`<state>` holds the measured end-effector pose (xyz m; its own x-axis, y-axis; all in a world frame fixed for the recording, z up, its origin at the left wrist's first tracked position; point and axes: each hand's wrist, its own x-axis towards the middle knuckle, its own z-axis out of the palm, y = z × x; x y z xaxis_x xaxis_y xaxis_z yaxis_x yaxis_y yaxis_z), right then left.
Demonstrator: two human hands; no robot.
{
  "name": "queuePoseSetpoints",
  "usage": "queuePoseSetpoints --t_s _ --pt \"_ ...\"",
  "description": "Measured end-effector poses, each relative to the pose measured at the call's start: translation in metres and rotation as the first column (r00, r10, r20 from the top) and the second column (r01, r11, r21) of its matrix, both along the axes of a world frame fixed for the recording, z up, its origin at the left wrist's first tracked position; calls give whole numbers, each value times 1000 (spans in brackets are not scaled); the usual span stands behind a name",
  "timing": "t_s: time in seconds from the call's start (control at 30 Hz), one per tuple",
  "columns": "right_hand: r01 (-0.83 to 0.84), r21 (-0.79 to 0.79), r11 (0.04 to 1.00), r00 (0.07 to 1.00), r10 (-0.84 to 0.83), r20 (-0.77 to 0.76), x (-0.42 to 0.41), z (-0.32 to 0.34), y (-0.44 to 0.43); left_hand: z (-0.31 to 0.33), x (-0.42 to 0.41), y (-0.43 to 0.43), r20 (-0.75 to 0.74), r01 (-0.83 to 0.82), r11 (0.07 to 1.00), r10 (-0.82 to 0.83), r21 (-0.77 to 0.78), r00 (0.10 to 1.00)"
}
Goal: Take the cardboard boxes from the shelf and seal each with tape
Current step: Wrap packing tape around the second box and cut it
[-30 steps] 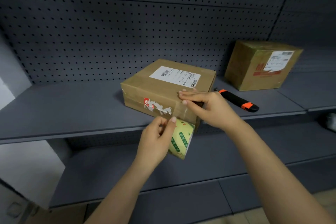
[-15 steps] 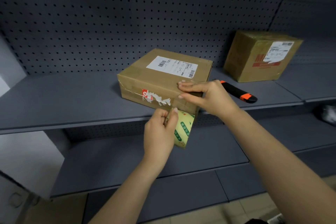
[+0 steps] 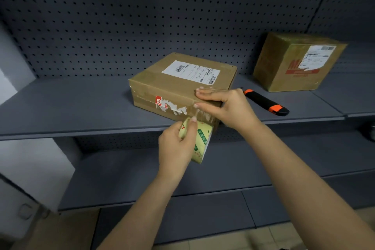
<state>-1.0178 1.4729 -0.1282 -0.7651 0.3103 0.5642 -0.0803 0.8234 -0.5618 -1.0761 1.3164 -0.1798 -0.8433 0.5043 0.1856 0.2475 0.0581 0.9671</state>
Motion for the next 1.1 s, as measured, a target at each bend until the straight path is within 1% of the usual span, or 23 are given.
queuePoseSetpoints --t_s 0.1,0.17,0.23,0.3,0.37,0.5,0.6,0.8,0.9,1.1 --pt "-14 10 1000 1000 14 1 0 1 3 -6 4 3 20 -45 989 48 -140 999" --pt "-19 17 1000 1000 19 1 0 1 4 -12 7 2 24 -69 985 74 -160 997" --pt "-29 11 1000 1000 28 12 0 1 5 -15 11 3 -8 -92 980 92 -174 996" --pt "-34 5 999 999 34 11 0 1 7 -16 13 2 -1 -110 982 111 -151 994" --pt "-30 9 1000 1000 30 7 -1 0 8 -16 13 2 35 -106 990 110 -93 993" --pt "-9 80 997 999 13 -51 -4 -9 7 -13 10 2 29 -73 997 73 -25 997" --pt "-11 143 990 994 26 -104 -7 -18 10 -10 5 6 11 -76 997 76 -29 997" --pt "-2 223 975 988 36 -150 -8 -23 11 -10 1 9 -15 -94 995 93 -24 996" --pt "12 245 969 991 22 -135 -8 -23 11 -10 2 9 -40 -96 995 95 -19 995" --pt "-30 202 979 998 40 -48 -1 -13 14 -10 3 11 -31 -84 996 84 9 996"
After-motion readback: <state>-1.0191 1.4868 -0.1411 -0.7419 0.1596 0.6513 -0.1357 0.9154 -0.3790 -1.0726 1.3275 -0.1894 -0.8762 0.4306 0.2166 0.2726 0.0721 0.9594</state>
